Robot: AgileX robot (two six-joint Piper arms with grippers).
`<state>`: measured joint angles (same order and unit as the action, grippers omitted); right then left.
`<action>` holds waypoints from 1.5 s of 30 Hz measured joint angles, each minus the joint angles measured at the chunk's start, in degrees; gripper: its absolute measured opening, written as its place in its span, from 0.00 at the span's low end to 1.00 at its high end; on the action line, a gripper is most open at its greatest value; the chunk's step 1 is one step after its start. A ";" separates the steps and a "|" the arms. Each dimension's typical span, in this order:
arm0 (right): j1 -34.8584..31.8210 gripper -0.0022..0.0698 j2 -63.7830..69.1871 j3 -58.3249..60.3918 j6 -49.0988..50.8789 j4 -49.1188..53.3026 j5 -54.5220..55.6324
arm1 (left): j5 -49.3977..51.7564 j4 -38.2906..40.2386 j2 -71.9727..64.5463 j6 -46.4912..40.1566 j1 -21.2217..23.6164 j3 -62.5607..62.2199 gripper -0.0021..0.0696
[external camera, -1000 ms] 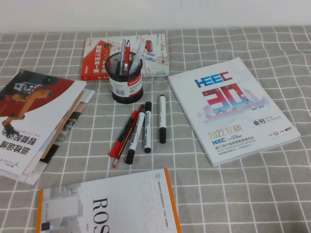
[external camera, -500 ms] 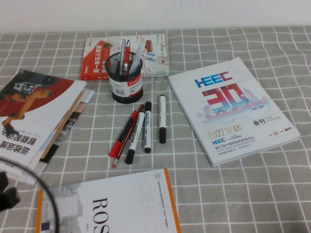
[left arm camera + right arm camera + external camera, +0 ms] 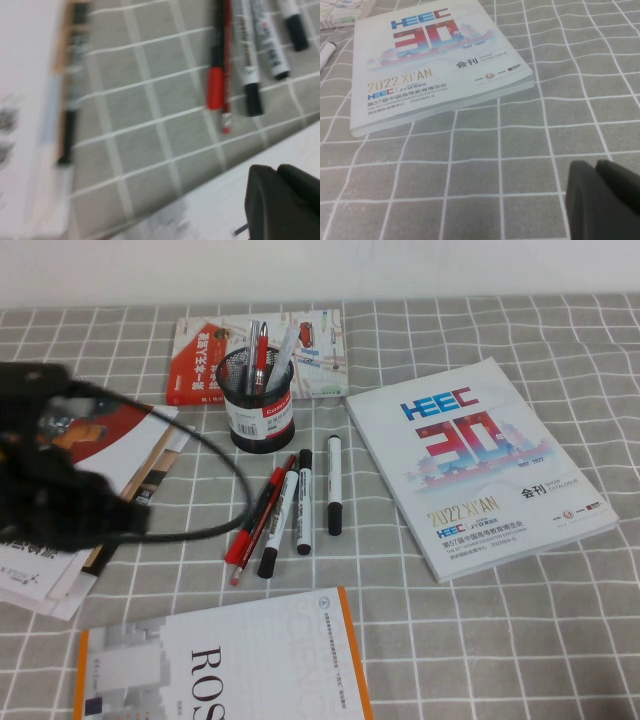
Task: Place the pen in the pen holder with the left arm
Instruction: Pick up the pen on the table
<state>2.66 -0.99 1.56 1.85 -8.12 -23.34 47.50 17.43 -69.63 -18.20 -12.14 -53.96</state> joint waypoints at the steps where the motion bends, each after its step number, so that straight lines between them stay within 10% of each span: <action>1: 0.00 0.01 0.00 0.00 0.00 0.00 0.00 | -0.04 0.24 -2.46 -0.12 -1.38 -1.49 0.03; 15: 0.00 0.01 0.00 0.00 0.00 0.00 0.00 | 10.78 -5.68 -32.05 0.65 -11.05 -25.67 0.03; 38: 0.00 0.01 0.00 0.00 0.00 0.00 0.00 | 13.52 -12.10 -42.41 1.79 -12.98 -35.11 0.03; 45: 0.00 0.01 0.00 0.00 0.00 0.00 0.00 | 12.07 -13.06 -45.39 1.30 -12.98 -35.16 0.27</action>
<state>2.66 -0.99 1.56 1.85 -8.12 -23.34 59.57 4.37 -115.02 -16.90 -25.12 -89.12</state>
